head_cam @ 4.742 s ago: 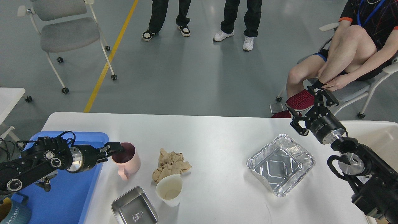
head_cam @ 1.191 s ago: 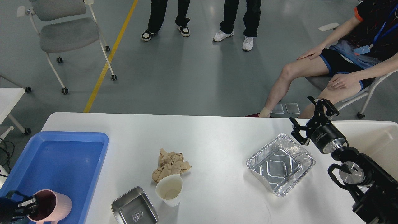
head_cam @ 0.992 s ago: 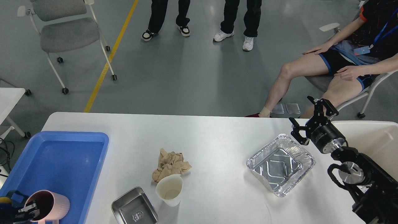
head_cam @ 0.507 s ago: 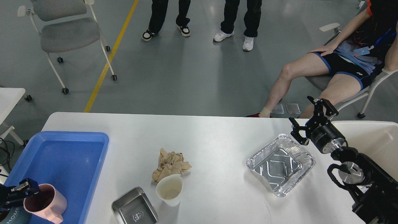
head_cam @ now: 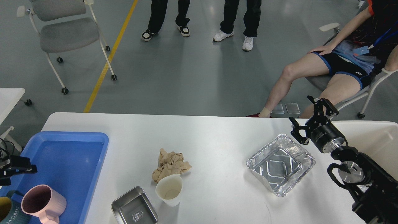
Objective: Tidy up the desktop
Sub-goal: 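Lift the pink mug and lower it into the blue tray corner, then release the mug and reach the left gripper toward the steel box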
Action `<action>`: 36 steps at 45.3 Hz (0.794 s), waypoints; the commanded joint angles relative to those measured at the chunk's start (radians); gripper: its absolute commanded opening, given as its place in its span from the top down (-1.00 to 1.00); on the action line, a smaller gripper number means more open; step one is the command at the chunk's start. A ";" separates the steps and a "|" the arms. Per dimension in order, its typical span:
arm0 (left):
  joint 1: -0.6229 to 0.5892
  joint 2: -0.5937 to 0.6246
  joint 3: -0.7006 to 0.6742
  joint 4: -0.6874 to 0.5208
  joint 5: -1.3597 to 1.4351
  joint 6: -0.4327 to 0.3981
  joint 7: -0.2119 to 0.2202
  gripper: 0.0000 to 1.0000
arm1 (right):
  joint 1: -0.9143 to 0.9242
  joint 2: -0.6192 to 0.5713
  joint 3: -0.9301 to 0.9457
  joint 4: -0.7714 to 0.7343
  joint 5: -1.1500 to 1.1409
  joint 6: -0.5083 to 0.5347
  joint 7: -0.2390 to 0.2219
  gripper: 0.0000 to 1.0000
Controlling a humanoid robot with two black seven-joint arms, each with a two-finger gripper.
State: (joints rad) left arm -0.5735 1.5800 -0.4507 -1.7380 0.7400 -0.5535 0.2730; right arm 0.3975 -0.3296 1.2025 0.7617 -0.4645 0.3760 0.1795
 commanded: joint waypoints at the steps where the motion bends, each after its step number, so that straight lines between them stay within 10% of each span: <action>1: -0.055 0.055 -0.062 -0.025 -0.031 -0.078 -0.006 -0.47 | 0.006 0.000 0.000 -0.002 0.000 -0.002 0.000 -1.00; 19: -0.180 0.014 -0.057 -0.011 -0.054 -0.169 -0.003 -0.47 | 0.007 0.000 -0.001 -0.002 0.000 -0.002 0.000 -1.00; 36: -0.132 -0.339 0.032 0.066 0.199 -0.157 0.012 -0.47 | -0.005 0.000 -0.001 0.010 0.001 -0.002 0.000 -1.00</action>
State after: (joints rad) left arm -0.7208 1.3708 -0.4366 -1.6985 0.8328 -0.7034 0.2849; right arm 0.3977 -0.3296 1.2009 0.7669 -0.4649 0.3742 0.1795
